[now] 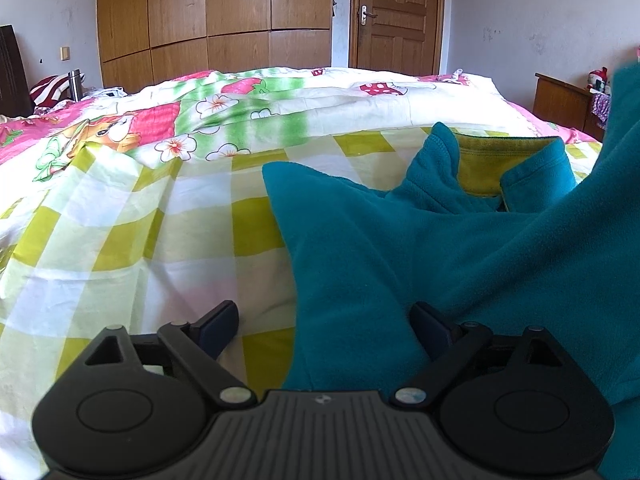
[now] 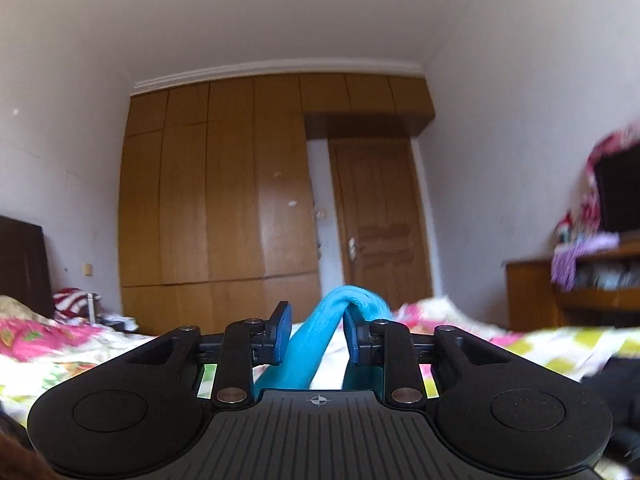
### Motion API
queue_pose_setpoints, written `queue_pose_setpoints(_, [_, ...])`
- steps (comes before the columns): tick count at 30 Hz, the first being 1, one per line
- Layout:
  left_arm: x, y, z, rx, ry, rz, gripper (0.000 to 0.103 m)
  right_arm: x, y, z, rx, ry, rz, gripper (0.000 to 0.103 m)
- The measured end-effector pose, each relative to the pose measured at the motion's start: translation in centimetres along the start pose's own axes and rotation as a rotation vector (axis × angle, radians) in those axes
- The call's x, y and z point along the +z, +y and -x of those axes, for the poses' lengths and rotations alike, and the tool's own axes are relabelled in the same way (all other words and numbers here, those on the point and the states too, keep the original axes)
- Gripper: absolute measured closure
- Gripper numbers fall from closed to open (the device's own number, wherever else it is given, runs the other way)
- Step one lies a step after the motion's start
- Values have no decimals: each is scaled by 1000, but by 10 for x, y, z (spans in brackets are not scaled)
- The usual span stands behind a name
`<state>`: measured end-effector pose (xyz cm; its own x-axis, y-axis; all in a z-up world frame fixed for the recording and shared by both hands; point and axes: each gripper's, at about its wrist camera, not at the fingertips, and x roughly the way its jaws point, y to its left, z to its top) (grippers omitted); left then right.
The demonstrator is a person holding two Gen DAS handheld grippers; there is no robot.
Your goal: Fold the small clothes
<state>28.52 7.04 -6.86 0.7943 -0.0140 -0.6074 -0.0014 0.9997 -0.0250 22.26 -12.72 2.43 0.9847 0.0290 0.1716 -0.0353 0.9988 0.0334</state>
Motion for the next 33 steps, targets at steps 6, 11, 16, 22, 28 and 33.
queue_pose_setpoints(6, [1, 0, 0, -1, 5, 1, 0, -33, -40, -13, -10, 339, -178, 67])
queue_pose_setpoints(11, [9, 3, 6, -9, 28, 10, 0, -53, -103, -16, -7, 546, -496, 59])
queue_pose_setpoints(16, [15, 7, 30, -37, 8, -5, 1, -72, -127, -9, 0, 661, -741, 55])
queue_pose_setpoints(22, [6, 5, 68, -36, -61, -102, 1, -62, -109, -27, 91, 636, -766, 41])
queue_pose_setpoints(28, [-9, -18, 83, -76, -96, -294, 0, -73, -95, -70, 16, 762, -750, 89])
queue_pose_setpoints(33, [-27, -39, 70, 112, -141, -527, 0, -37, -62, -86, 124, 673, -660, 92])
